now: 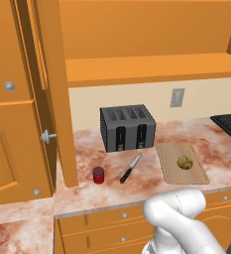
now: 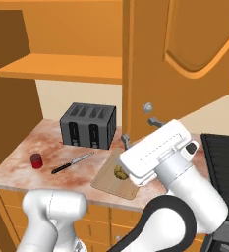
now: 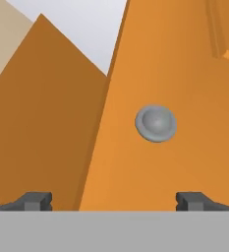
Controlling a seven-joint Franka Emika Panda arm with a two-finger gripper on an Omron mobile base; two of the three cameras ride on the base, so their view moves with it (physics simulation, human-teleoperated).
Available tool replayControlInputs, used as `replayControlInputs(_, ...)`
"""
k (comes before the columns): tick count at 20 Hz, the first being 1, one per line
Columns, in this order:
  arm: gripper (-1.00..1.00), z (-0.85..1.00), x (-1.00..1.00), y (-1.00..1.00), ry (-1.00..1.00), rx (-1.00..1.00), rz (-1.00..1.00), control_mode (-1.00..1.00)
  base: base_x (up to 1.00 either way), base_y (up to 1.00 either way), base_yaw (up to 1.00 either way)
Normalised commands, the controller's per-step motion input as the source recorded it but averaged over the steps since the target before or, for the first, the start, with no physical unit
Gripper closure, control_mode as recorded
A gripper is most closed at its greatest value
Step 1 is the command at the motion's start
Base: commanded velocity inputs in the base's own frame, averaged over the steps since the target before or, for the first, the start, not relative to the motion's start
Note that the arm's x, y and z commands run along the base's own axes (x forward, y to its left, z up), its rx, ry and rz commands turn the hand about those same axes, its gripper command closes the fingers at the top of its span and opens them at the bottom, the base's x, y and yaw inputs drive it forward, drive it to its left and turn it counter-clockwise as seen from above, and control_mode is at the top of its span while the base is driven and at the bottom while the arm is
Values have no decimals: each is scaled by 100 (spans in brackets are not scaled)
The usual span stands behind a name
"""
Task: Pick the bread, place it on the cutting board, pick the jam, place it on the counter, and close the cabinet.
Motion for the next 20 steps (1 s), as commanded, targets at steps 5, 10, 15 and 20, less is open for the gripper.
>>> replayControlInputs(5, -100, 47, 2, 22, 7, 0, 4, -100, 0, 0, 0)
replayControlInputs(10, -100, 29, 24, 30, 6, 0, 1, -100, 0, 0, 0)
replayControlInputs(15, -100, 15, 29, 30, 6, 0, 0, -100, 0, 0, 0)
replayControlInputs(20, -100, 4, 38, 35, 3, 0, 0, -100, 0, 0, 0)
